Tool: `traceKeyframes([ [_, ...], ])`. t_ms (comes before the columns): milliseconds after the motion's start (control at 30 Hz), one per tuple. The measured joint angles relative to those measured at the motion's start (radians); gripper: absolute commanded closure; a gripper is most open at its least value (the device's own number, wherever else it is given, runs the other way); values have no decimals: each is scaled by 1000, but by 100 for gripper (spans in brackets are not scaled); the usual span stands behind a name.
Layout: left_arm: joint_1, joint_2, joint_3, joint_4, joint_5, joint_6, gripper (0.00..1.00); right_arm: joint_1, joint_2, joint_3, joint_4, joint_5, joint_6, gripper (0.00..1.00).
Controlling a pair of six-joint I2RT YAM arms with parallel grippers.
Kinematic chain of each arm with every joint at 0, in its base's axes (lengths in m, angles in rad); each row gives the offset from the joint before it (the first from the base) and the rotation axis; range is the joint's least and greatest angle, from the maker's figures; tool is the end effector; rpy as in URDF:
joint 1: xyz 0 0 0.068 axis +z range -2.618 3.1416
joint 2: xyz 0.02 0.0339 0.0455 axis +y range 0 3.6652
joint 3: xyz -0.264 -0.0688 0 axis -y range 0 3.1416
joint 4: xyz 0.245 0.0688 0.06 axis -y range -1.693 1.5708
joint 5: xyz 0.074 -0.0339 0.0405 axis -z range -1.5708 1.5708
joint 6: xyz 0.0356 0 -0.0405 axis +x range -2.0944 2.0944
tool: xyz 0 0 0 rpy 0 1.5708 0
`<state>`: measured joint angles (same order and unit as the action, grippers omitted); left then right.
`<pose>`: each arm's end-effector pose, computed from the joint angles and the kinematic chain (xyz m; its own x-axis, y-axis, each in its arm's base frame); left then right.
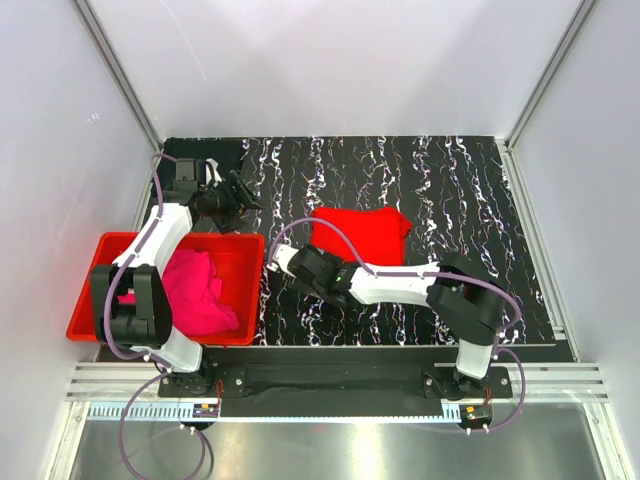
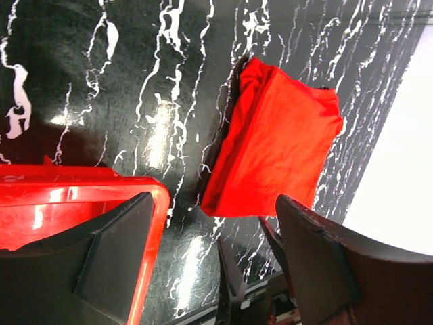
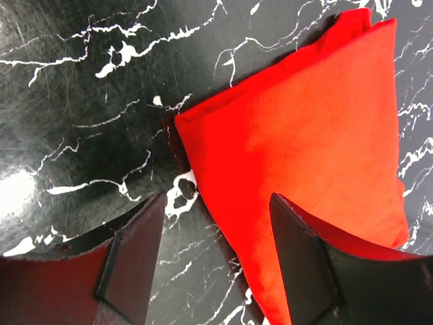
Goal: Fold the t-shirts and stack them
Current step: Neatly place the folded tshirt to the corner
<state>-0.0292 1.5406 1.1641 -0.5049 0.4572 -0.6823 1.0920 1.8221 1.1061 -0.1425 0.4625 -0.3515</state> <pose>0.3287 -0.0253 0.2613 -0.7921 -0.5429 -0.2789 -0.2482 0.7040 -0.6655 0.1887 0.3291 0.1735 -0.1002 -0.8618 -0.4973 -0.7397 0.3988 -0.5421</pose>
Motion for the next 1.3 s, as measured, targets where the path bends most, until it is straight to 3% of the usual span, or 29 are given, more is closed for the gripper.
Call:
traceKeyframes([
  [333,0,1,0,6,53,1,21,0,94,-1,109,18,-14,48],
  [467,0,14,0,7,74,1,12,-1,109,-4,148,23,-31,53],
  [600,0,27,0,7,79,0,8,-21,111,-22,181,22,-40,62],
  [867,-6,35,-6,64,111,-21,9,-82,101,-33,184,-41,-47,97],
  [1300,-126,215,-37,214,202,-191,6,-164,-25,-23,107,-208,45,100],
])
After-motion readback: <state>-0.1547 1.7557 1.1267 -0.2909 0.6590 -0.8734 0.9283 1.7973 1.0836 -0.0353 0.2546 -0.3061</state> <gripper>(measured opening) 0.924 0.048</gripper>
